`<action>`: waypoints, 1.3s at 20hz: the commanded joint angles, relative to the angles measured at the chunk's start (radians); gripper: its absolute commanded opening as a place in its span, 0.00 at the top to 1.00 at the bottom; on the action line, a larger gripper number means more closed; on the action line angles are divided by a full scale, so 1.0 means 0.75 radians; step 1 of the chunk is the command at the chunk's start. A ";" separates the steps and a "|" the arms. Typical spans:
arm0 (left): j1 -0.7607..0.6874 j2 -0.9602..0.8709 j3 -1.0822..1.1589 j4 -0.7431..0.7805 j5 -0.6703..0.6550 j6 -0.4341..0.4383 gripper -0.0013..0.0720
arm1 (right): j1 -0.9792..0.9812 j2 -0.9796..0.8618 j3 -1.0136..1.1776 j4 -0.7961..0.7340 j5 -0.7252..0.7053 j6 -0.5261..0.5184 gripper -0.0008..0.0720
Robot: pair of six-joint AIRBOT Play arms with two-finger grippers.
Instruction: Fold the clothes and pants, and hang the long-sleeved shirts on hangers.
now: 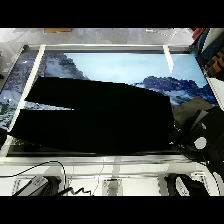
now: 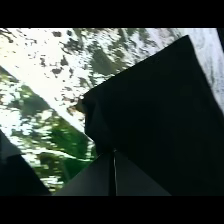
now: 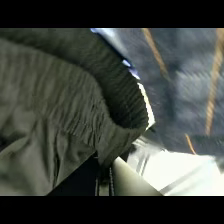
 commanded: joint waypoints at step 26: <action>-0.662 -0.256 0.682 0.269 0.168 -0.592 0.98 | -0.001 -0.010 0.386 0.151 -0.124 0.020 0.95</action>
